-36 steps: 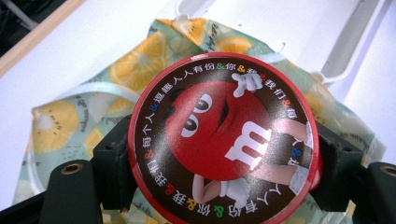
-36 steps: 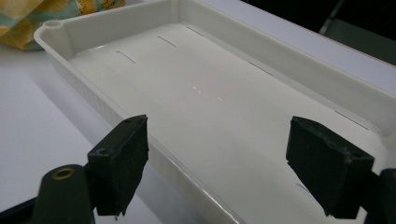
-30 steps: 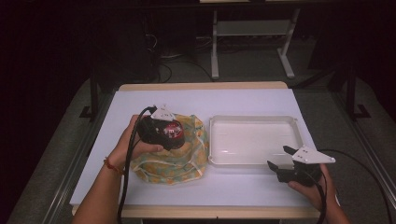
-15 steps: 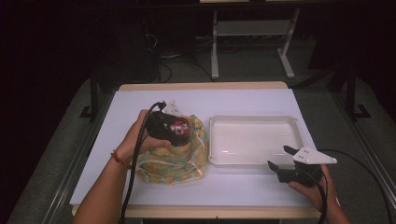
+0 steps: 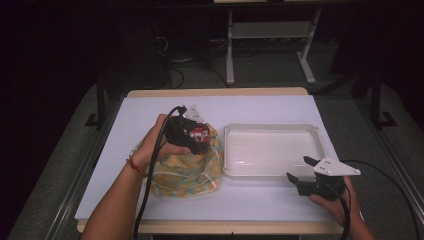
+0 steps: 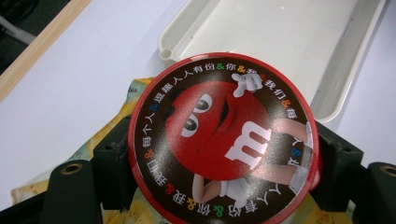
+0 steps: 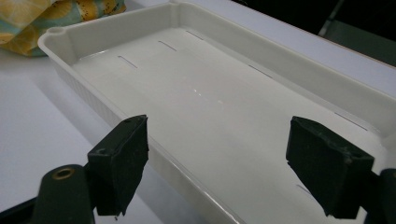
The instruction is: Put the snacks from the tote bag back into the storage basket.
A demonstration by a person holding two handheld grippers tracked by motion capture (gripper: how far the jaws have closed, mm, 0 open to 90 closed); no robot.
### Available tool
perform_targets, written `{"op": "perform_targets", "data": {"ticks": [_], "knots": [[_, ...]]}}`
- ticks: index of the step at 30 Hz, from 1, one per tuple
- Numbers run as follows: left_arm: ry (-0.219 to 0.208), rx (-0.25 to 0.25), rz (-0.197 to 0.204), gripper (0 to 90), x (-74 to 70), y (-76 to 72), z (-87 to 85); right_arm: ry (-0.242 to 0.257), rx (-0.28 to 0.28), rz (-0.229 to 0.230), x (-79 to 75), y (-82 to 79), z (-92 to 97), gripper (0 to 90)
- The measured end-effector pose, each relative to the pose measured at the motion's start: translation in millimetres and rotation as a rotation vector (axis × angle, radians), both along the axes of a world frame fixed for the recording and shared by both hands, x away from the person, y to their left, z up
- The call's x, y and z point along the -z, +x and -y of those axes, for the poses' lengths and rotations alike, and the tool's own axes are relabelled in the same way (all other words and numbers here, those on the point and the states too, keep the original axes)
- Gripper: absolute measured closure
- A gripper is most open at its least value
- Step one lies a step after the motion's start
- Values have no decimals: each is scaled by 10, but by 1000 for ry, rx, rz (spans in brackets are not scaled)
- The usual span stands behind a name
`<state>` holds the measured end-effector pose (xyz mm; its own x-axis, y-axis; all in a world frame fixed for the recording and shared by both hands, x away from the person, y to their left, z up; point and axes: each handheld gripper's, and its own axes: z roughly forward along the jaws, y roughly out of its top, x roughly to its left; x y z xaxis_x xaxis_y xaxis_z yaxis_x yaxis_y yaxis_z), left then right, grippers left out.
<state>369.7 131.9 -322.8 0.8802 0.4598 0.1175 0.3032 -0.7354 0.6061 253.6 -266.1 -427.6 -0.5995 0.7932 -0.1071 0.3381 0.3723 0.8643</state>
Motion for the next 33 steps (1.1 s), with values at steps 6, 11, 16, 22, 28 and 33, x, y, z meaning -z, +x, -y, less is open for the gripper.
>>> {"op": "perform_targets", "data": {"ticks": [6,11,16,22,28,33], "knots": [[-4,12,2,240,-27,18,85,4,1,-1,-1,1,12,205],[0,27,8,240,-61,19,157,4,2,-1,-2,-3,12,205],[0,36,10,240,-77,27,215,5,3,0,-3,-4,15,205],[-3,43,7,240,-84,41,279,4,3,-1,-2,-5,17,205],[-7,54,-1,240,-75,55,369,7,6,-1,-5,-7,20,205],[-9,66,-3,240,-64,69,460,6,6,-3,-3,-9,22,205]]}}
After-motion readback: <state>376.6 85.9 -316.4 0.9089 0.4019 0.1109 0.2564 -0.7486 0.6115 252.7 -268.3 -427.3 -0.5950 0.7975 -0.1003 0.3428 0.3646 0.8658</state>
